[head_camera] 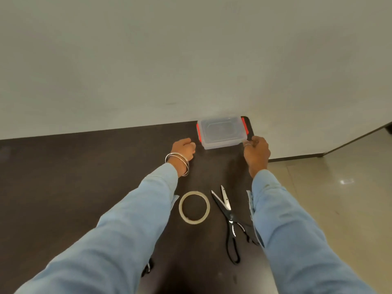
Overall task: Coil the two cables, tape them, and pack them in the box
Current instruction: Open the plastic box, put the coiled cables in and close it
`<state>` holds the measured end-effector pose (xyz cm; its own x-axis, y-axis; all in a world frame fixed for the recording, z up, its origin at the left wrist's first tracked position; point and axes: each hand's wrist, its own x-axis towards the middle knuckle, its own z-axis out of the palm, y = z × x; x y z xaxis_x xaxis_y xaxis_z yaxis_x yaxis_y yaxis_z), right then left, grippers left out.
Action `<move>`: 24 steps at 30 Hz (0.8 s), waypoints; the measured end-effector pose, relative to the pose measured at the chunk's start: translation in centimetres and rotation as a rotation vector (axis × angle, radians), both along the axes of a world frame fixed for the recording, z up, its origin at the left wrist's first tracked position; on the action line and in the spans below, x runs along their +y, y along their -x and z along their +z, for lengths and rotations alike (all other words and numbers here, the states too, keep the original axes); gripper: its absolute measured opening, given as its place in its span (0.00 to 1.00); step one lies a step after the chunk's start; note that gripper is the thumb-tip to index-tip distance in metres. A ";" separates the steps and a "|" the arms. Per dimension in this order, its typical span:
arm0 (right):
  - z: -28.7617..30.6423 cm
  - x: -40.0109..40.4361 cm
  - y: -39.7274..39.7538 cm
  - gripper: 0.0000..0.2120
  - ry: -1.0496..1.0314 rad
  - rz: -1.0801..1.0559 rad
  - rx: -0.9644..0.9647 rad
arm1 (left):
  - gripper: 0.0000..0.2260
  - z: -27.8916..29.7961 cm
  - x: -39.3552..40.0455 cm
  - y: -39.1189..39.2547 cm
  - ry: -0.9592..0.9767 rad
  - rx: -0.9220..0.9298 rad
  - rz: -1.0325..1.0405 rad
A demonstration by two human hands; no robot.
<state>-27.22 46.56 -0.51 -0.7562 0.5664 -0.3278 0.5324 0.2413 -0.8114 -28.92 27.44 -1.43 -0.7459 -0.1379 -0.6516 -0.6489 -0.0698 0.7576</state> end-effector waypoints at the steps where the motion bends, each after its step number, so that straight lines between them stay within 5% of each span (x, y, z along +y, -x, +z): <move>1: -0.2 0.2 0.9 0.18 -0.008 0.044 -0.016 | 0.16 -0.2 0.7 0.9 -0.007 0.013 -0.018; 5: -0.8 0.3 3.1 0.27 -0.053 0.251 -0.057 | 0.14 0.3 2.6 2.8 -0.046 -0.009 -0.080; 9: -0.8 -0.1 3.4 0.15 -0.037 0.153 0.034 | 0.25 0.0 2.0 3.1 0.022 -0.031 -0.017; 17: -0.2 -4.6 -0.3 0.09 0.168 0.056 0.097 | 0.13 0.6 -3.7 -0.6 -0.010 0.032 0.314; 24: -0.2 -13.1 -6.3 0.11 0.215 0.213 0.052 | 0.11 2.2 -13.0 -8.7 -0.084 0.126 0.510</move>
